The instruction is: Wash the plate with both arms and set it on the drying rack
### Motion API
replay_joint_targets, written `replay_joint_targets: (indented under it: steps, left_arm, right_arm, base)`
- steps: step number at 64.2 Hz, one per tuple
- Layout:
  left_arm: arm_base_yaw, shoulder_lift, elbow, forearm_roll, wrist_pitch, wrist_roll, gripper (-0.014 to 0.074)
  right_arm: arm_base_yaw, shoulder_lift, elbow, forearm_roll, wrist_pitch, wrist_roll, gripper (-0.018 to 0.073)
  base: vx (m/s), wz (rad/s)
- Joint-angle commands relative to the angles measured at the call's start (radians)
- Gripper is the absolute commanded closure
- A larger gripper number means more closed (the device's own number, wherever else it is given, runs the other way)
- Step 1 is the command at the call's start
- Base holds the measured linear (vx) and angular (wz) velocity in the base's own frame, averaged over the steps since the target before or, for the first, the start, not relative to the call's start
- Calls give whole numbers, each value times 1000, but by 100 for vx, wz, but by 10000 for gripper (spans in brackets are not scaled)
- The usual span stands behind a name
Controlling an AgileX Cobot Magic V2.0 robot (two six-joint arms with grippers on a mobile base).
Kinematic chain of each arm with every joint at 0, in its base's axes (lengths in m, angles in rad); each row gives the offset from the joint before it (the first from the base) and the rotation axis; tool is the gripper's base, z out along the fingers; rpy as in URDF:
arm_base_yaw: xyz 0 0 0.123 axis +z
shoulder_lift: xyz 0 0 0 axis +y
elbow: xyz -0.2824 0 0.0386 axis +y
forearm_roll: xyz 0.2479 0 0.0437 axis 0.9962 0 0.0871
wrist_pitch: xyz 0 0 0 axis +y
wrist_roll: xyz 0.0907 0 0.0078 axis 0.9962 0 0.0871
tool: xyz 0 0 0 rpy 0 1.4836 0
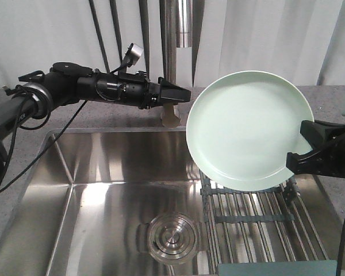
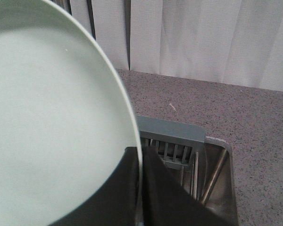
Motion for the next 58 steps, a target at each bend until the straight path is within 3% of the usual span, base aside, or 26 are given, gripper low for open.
replay_joint_targets:
  steps: [1, 8, 20, 58]
  left_arm:
    - [-9, -109, 9, -65, 95, -22, 26]
    - [-9, -143, 83, -61, 95, -4, 26]
    - [-9, -236, 229, -70, 95, 94, 26]
    - [-32, -320, 275, -25, 95, 92, 26]
  right_arm:
    - [-5, -14, -30, -6, -79, -7, 569]
    - [-5, -14, -30, -6, -79, -7, 569]
    - [-5, -14, -30, -6, -79, -7, 569]
    - [-5, -14, -30, -6, -79, -7, 569]
  base:
    - [0, 0]
    - [0, 0]
    - [0, 0]
    - [0, 0]
